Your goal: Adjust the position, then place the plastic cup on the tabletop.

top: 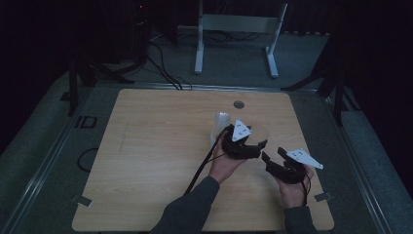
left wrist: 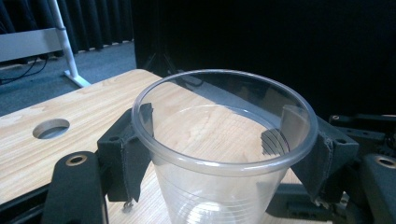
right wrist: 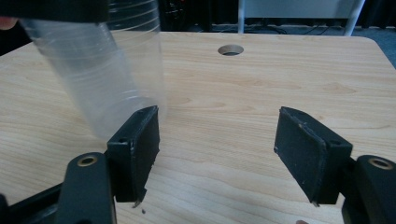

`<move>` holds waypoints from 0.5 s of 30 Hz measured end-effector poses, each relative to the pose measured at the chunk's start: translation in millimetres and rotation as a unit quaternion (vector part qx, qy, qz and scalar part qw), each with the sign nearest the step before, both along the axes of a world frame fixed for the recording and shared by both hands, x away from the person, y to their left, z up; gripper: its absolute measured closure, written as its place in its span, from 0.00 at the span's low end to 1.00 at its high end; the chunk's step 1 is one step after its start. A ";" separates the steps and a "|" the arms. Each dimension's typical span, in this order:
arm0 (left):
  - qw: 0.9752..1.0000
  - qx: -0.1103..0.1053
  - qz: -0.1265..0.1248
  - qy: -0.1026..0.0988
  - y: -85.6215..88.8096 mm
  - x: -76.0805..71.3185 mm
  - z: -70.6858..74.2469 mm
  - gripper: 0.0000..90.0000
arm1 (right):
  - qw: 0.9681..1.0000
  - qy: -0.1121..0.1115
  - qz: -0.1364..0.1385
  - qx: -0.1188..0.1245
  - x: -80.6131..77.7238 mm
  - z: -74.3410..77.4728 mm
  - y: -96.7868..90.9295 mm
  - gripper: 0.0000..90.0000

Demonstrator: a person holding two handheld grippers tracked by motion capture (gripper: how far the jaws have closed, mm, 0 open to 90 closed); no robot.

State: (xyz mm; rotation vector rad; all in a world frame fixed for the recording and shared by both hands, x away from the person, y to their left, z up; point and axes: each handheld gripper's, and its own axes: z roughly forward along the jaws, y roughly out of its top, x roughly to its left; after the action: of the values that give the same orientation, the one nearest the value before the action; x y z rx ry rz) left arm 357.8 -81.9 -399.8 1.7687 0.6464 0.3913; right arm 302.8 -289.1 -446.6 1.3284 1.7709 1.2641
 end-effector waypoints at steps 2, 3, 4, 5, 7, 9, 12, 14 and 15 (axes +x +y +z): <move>1.000 0.000 -0.001 -0.001 1.3 -0.8 -1.8 0.31 | 1.000 0.000 -0.003 0.001 0.0 0.3 -1.0 0.34; 1.000 0.001 -0.001 -0.002 2.3 -1.0 -2.9 0.31 | 1.000 0.000 -0.004 0.002 -0.1 0.6 -1.4 0.34; 1.000 0.001 -0.002 -0.001 3.1 -1.1 -3.5 0.31 | 1.000 -0.001 -0.005 0.001 -0.1 0.8 -2.1 0.34; 1.000 -0.001 -0.001 0.000 4.1 -1.3 -4.1 0.31 | 1.000 -0.002 -0.005 0.001 0.0 0.9 -2.3 0.34; 1.000 -0.003 -0.001 -0.001 6.5 -2.3 -4.9 0.31 | 1.000 -0.001 -0.007 0.002 0.0 1.0 -2.8 0.34; 1.000 -0.002 -0.002 -0.003 8.1 -3.9 -5.4 0.31 | 1.000 -0.002 -0.008 0.002 0.0 1.0 -3.2 0.34; 1.000 -0.007 -0.007 -0.003 10.9 -5.8 -6.6 0.31 | 1.000 -0.001 -0.010 0.003 0.0 1.0 -3.9 0.34; 1.000 -0.013 -0.007 0.002 13.6 -5.5 -7.8 0.31 | 1.000 -0.001 -0.012 0.003 0.4 0.5 -4.3 0.34; 1.000 -0.015 -0.006 0.002 14.5 -5.7 -8.8 0.31 | 1.000 -0.001 -0.012 0.003 0.5 0.4 -4.4 0.34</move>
State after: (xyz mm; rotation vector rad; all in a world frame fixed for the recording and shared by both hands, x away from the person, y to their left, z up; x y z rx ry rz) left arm 352.2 -67.4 -408.6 1.7454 0.6412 0.3671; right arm 303.3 -293.5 -446.2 1.3475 1.7469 1.2579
